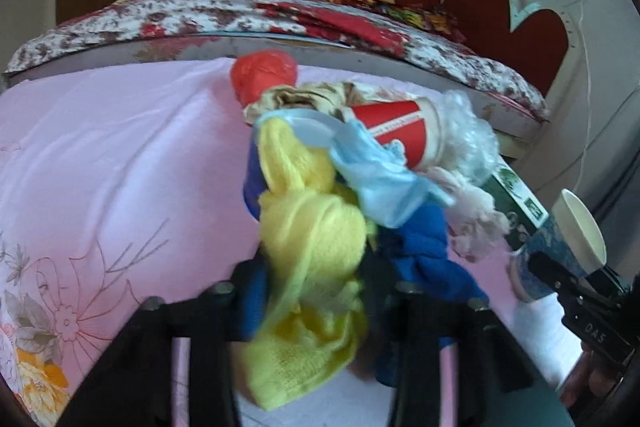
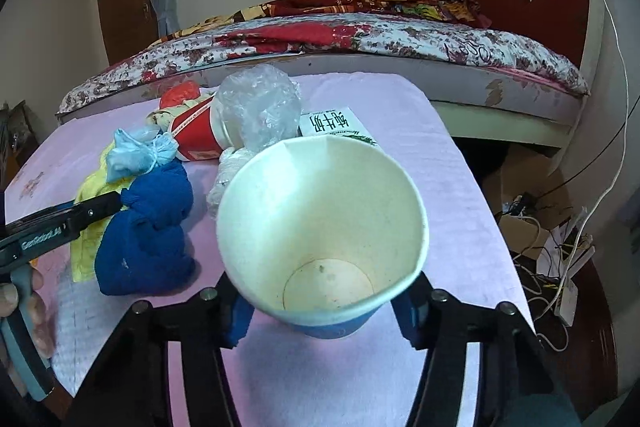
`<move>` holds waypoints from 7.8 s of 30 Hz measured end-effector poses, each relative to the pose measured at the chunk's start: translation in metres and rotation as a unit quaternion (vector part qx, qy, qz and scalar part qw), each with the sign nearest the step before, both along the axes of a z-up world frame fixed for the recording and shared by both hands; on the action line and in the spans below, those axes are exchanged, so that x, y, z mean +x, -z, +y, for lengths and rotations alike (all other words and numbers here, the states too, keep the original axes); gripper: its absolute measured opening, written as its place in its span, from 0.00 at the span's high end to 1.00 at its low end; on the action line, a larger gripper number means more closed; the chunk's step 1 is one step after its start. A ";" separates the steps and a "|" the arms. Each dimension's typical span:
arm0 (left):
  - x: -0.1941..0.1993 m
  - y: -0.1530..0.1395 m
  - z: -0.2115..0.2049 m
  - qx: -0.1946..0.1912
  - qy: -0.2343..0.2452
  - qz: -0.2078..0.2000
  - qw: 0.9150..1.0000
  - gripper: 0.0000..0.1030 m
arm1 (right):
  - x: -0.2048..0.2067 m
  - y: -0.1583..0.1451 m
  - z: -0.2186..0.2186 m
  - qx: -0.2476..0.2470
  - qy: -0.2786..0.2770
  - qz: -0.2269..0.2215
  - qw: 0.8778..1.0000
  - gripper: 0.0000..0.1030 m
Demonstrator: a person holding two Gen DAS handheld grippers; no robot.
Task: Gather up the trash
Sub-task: 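Grasp the blue-and-white paper cup with the right tool while the left tool grasps the yellow cloth, then carry the cup and yellow cloth over the black bin and release both, then move both tools back toward the table items, then grasp the green-and-white milk carton with the right tool while the left tool grasps the blue cloth, then carry the carton and blue cloth over the black bin and release both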
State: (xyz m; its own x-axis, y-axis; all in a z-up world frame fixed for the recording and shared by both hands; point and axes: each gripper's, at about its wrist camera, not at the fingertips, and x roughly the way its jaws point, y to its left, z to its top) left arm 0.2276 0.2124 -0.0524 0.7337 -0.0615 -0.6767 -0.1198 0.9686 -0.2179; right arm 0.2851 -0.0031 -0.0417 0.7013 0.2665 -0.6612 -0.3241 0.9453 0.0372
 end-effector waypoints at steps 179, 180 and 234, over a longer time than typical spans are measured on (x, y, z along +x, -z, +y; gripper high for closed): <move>0.016 -0.004 -0.060 0.074 -0.001 0.009 0.997 0.20 | 0.070 0.005 -0.019 -0.021 -0.049 0.051 0.997 0.05; 0.019 -0.003 -0.060 0.074 0.000 0.013 0.997 0.22 | 0.073 0.006 -0.017 -0.020 -0.050 0.054 0.997 0.09; -0.113 -0.053 -0.187 0.041 0.152 -0.054 0.986 0.90 | -0.148 -0.064 -0.215 -0.043 0.053 -0.015 0.998 0.46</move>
